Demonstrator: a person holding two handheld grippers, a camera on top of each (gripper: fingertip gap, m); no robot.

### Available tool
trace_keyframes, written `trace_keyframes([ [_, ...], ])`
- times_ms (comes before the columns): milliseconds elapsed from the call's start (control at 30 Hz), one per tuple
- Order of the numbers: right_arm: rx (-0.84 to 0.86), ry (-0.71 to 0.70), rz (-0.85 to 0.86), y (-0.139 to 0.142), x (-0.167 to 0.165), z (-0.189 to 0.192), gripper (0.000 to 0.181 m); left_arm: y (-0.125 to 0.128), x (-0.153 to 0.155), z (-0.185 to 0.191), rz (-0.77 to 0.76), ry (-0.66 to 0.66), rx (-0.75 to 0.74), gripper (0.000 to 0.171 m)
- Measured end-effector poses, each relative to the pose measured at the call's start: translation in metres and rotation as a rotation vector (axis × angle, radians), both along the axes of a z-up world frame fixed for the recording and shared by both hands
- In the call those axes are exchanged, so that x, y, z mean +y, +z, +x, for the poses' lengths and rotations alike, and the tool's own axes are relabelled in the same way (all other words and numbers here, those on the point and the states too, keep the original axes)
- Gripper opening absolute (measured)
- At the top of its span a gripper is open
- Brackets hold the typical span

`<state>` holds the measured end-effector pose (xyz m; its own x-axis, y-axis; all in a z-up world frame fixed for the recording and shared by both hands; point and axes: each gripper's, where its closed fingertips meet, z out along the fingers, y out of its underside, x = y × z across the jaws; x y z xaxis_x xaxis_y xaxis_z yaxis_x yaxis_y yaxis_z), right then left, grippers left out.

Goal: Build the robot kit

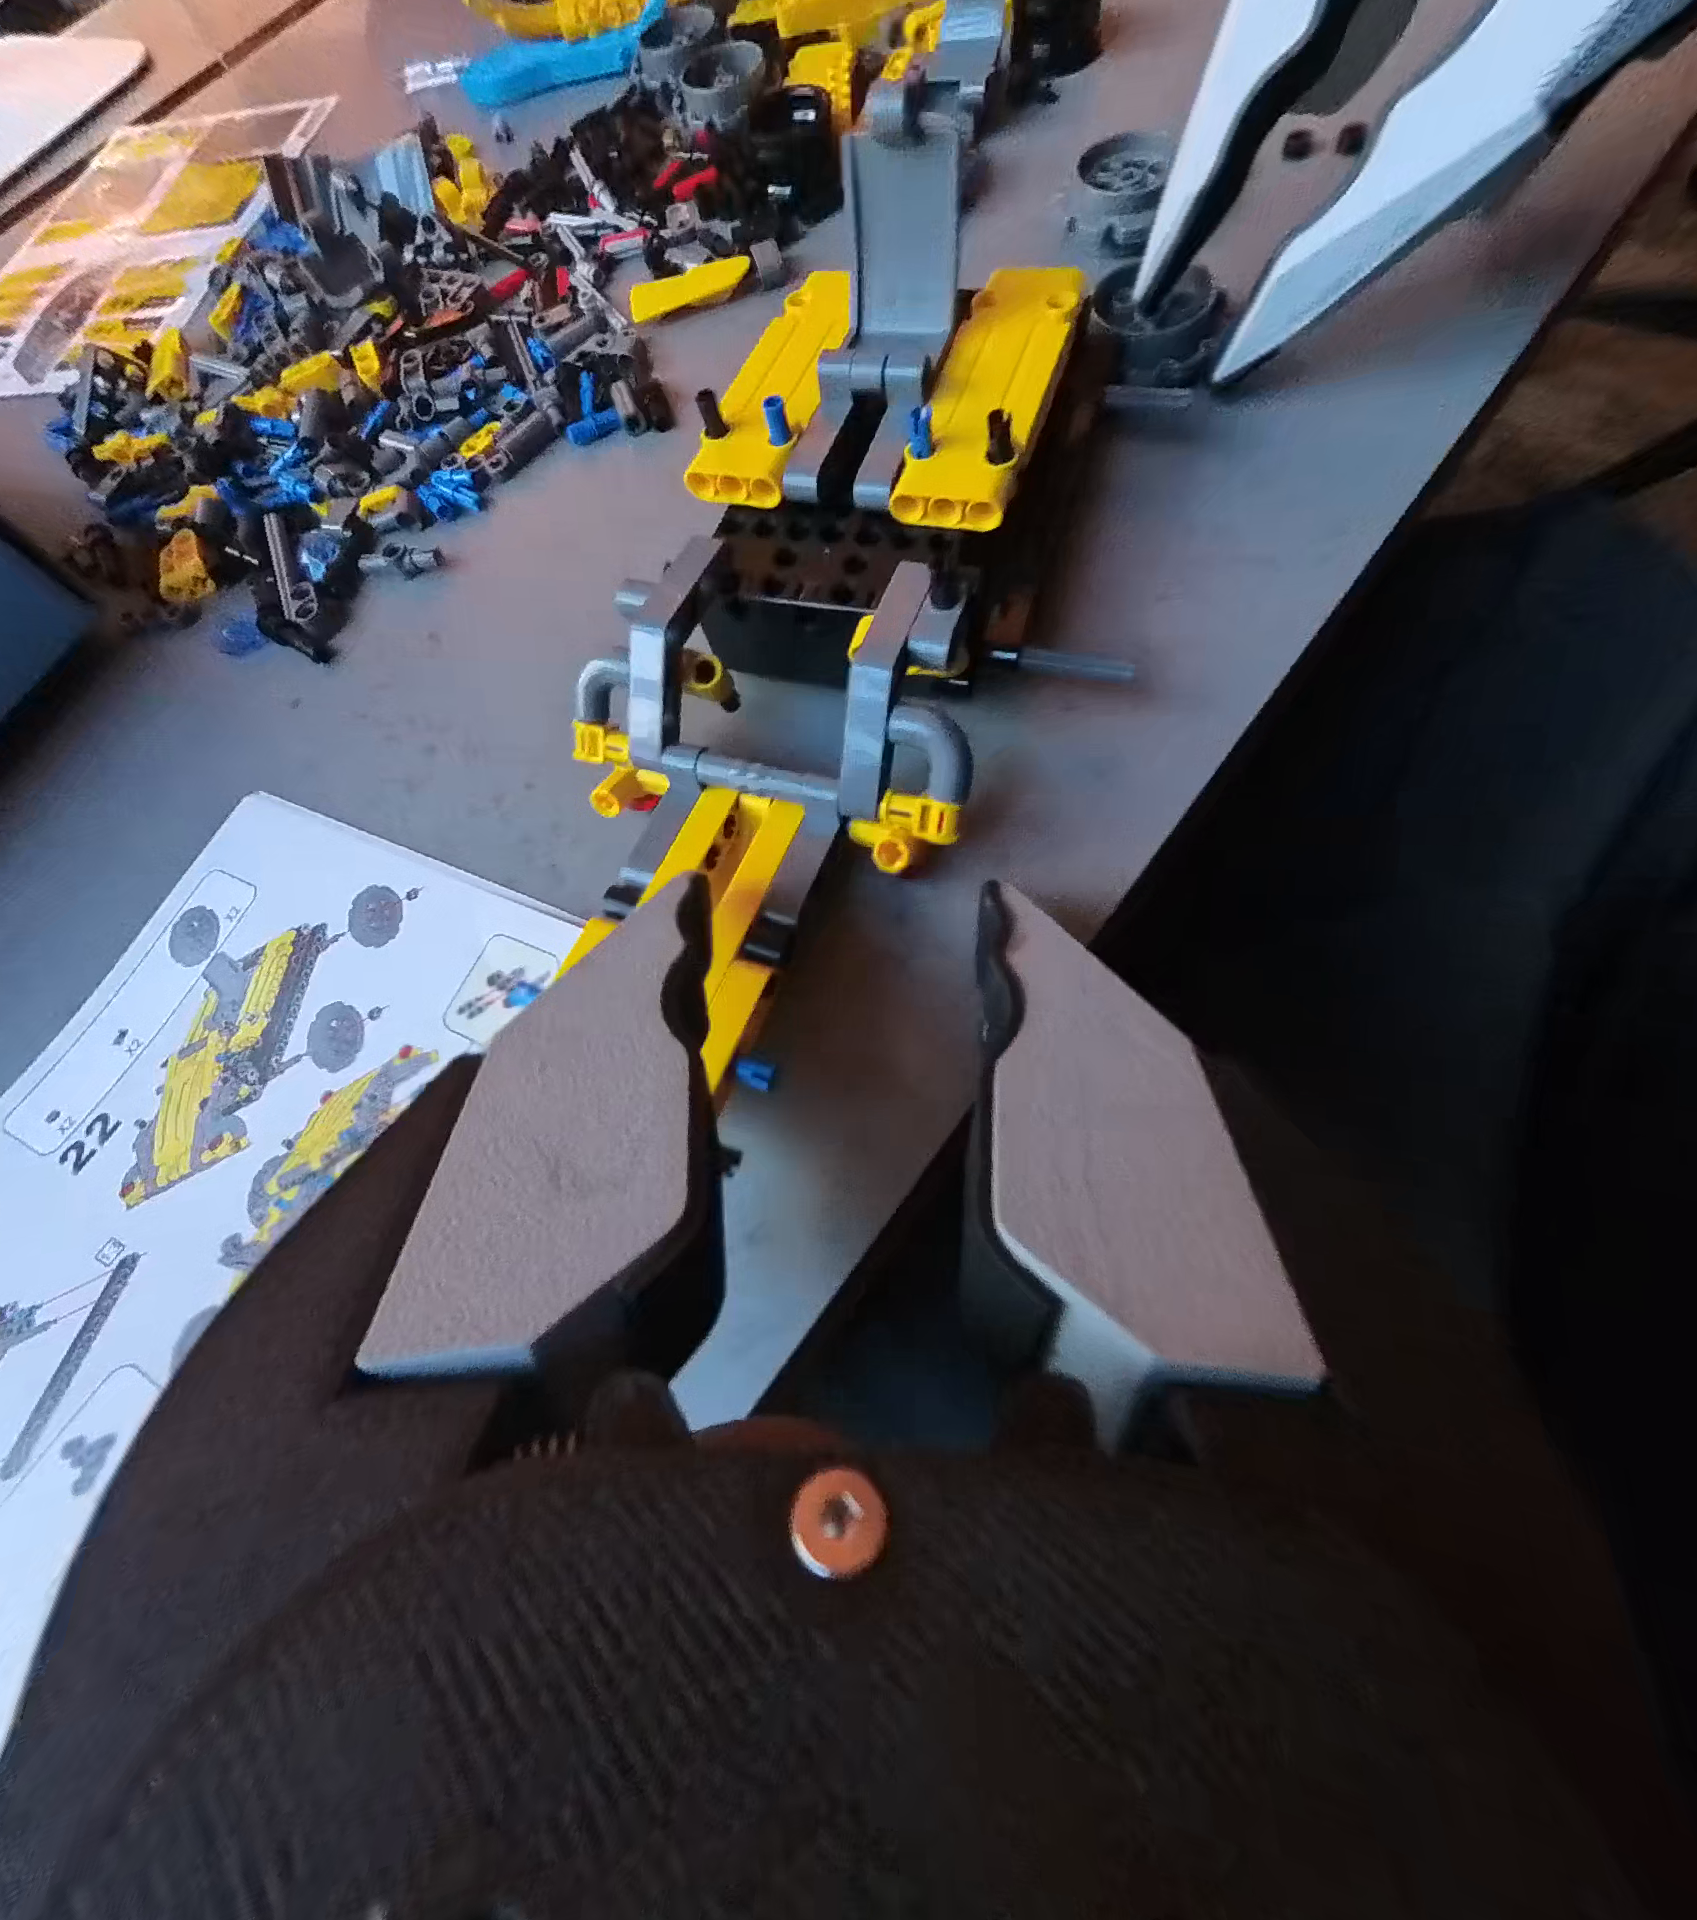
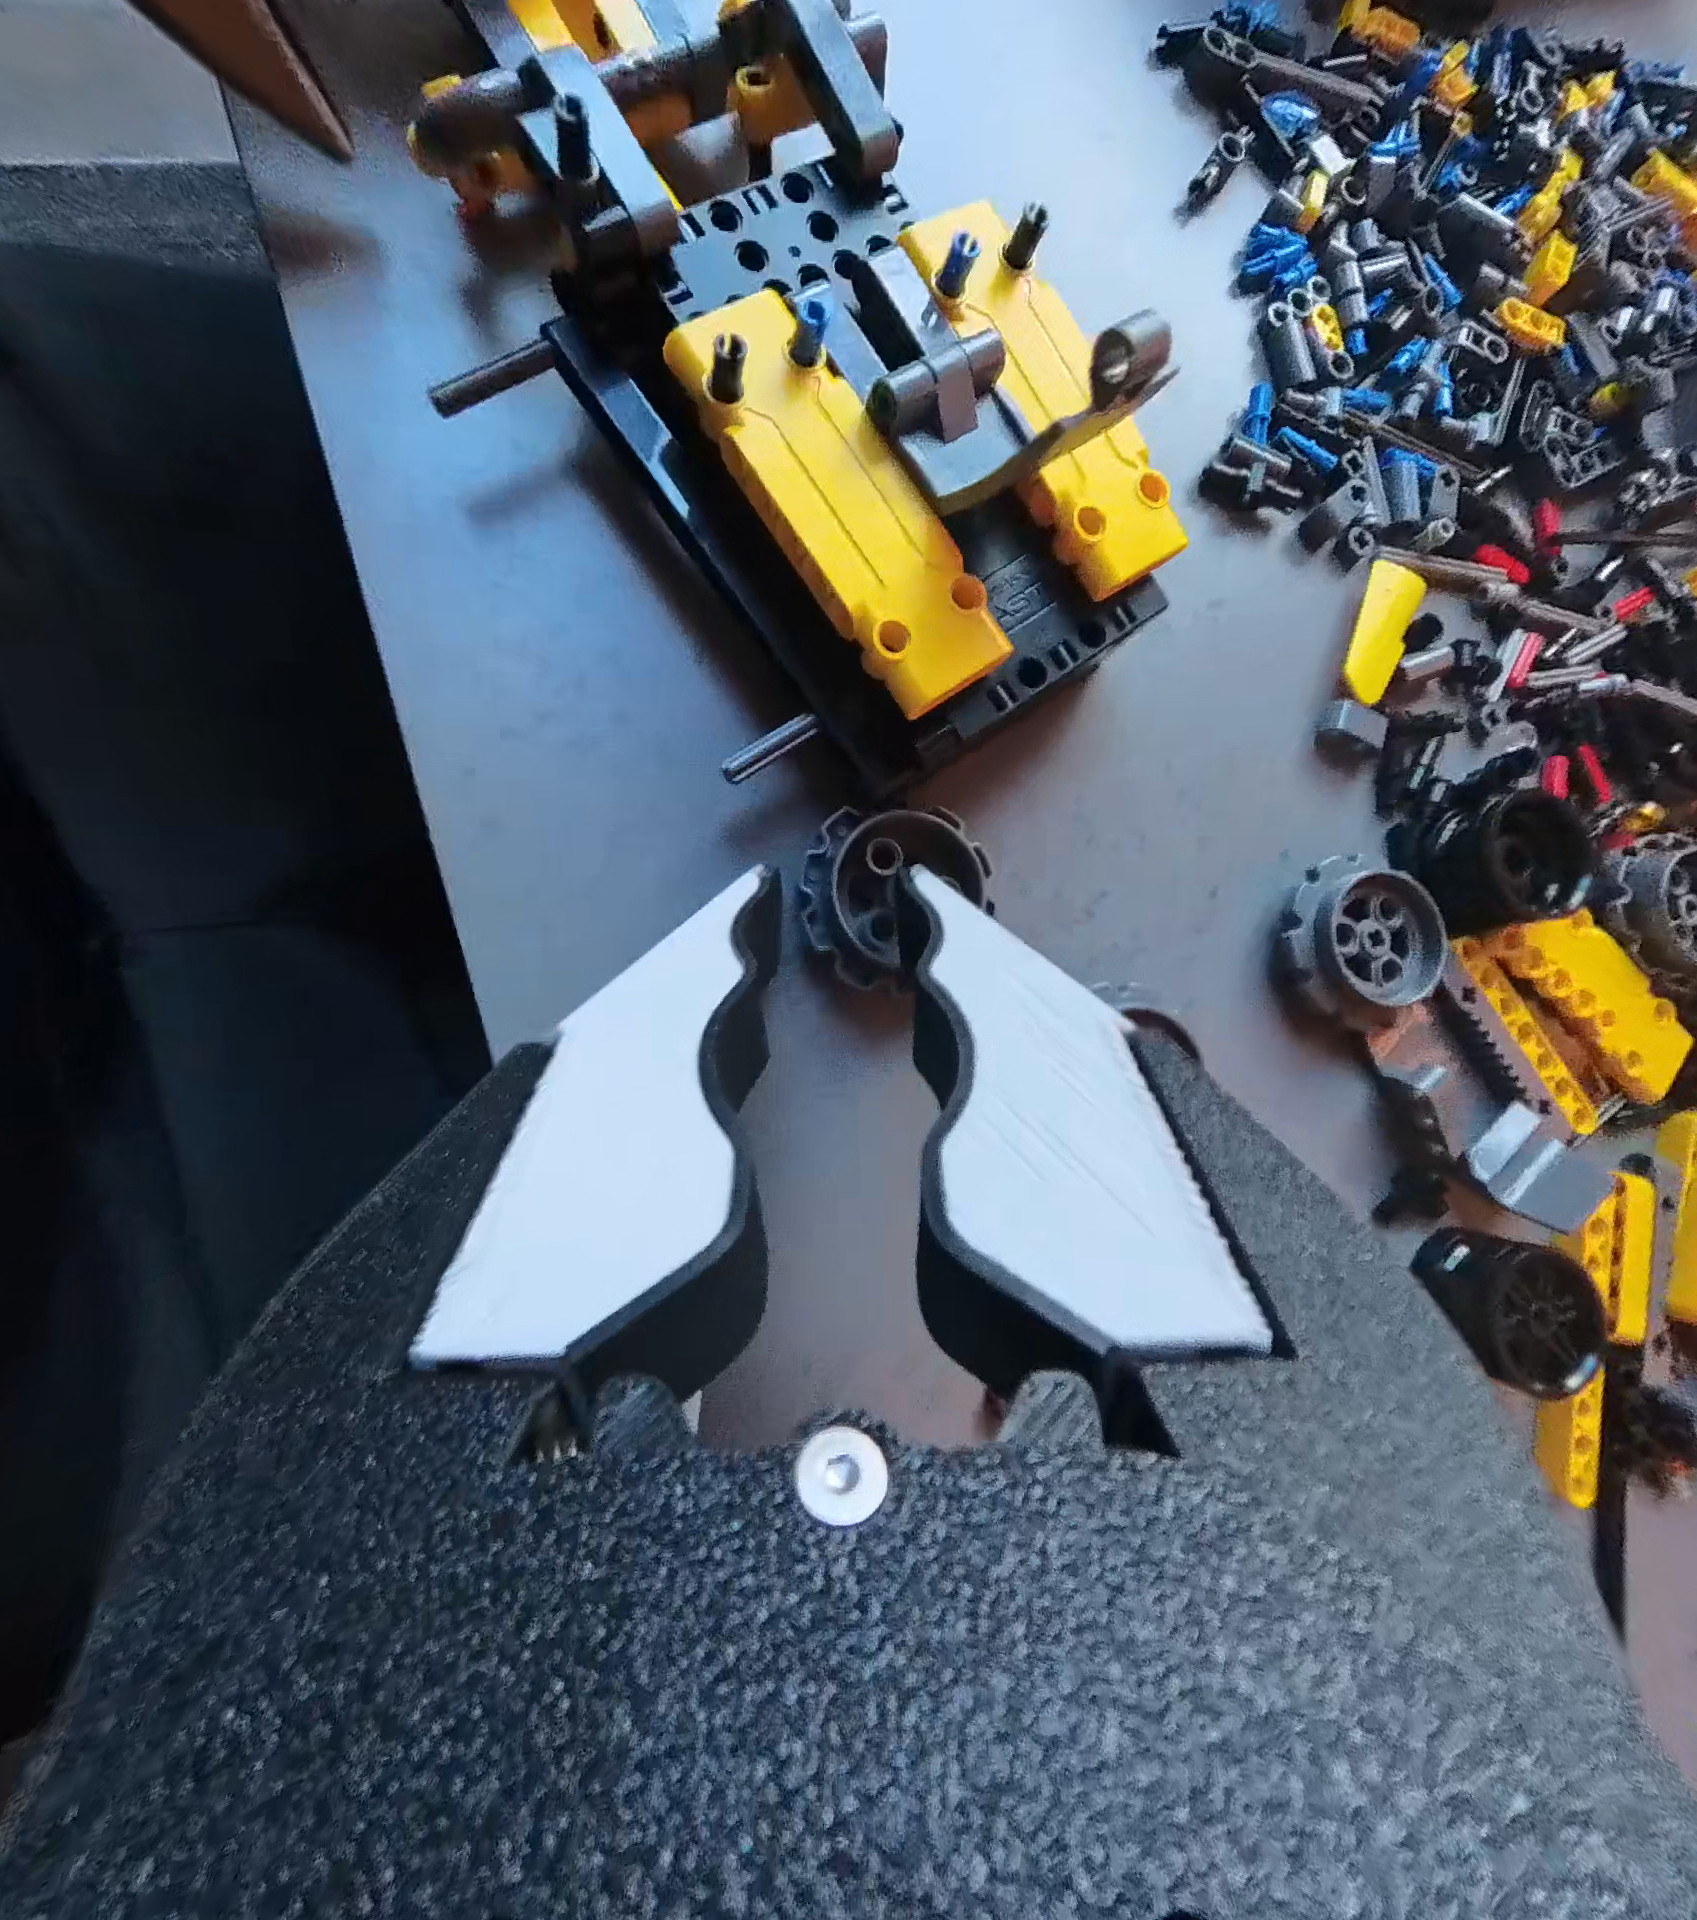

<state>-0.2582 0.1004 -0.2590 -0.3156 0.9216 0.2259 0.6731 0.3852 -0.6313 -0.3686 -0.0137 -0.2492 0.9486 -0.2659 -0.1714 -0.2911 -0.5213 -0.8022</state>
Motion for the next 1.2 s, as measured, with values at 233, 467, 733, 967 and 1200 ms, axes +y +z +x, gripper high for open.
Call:
trace_keyframes([
  [233,-0.024,-0.037,-0.014,0.001,-0.002,0.002,0.017,-0.001,0.013,-0.002,-0.019,0.092,-0.009,0.046],
  [467,-0.001,-0.057,-0.017,-0.001,0.000,0.001,0.022,0.007,0.023,0.010,0.043,0.106,0.012,0.053],
  [733,-0.041,-0.060,-0.014,0.002,-0.006,0.023,0.011,0.000,0.034,0.010,0.014,0.092,0.024,0.053],
  [967,-0.018,-0.087,-0.061,0.000,-0.010,0.027,0.002,-0.003,0.050,0.004,0.002,0.117,0.040,0.053],
  [1200,-0.022,-0.082,-0.064,0.007,-0.008,0.037,0.011,0.006,0.040,0.015,0.039,0.110,0.009,0.053],
])
